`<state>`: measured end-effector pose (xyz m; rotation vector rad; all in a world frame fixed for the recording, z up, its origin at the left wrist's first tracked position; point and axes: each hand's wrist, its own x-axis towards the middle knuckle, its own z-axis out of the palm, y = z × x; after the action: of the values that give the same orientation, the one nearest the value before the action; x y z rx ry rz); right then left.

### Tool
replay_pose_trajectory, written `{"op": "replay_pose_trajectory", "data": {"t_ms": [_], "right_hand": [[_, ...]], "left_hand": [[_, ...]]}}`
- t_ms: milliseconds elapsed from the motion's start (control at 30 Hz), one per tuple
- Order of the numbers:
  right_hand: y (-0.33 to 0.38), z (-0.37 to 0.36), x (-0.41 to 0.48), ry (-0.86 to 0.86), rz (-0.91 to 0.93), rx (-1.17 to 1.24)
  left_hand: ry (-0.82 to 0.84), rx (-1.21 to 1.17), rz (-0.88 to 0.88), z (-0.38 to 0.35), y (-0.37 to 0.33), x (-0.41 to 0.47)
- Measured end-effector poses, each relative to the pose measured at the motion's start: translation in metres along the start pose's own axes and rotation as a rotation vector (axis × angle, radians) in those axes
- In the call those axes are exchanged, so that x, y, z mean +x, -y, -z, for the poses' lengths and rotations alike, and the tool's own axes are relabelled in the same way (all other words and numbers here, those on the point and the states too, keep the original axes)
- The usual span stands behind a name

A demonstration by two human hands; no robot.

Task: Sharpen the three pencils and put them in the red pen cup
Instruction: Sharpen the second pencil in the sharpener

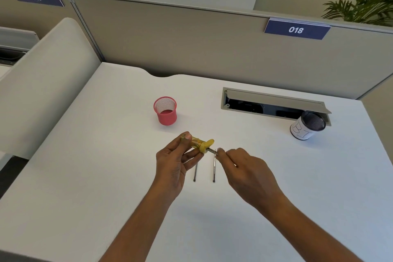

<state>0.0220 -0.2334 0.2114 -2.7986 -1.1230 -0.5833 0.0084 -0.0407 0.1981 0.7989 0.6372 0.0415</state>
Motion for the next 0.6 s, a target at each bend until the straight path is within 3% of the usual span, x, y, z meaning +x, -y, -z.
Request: {"op": "replay_pose_trajectory", "data": {"t_ms": [67,133,233,300,367,400,467,567,600], "right_hand": [[0.002,0.001,0.001,-0.045,-0.013,0.0],[0.008,0.003,0.004,-0.023,-0.108,0.152],[0.014,0.011,0.014,0.103,-0.583,0.722],[0.008,0.017,0.023,0.28,-0.967,1.156],[0.004,0.024,0.028,0.44,-1.183,1.398],[0.002,0.024,0.027,0.474,-1.187,1.414],[0.005,0.023,0.024,0.417,-1.01,1.251],[0.009,0.013,0.013,0.089,-0.472,0.638],[0.009,0.01,0.008,0.052,-0.301,0.436]], "left_hand": [[0.011,0.013,0.001,0.0,0.0,-0.001],[0.019,0.013,-0.001,0.001,0.0,-0.002],[0.044,0.034,-0.01,0.002,-0.002,-0.003],[0.047,0.045,-0.005,0.002,-0.001,-0.003],[0.046,0.045,0.002,0.003,0.0,-0.004],[0.042,0.046,0.003,0.003,0.001,-0.004],[0.036,0.038,0.0,0.003,0.001,-0.005],[0.024,0.009,0.003,0.002,0.0,-0.004],[0.017,-0.002,0.007,0.002,-0.001,-0.004]]}}
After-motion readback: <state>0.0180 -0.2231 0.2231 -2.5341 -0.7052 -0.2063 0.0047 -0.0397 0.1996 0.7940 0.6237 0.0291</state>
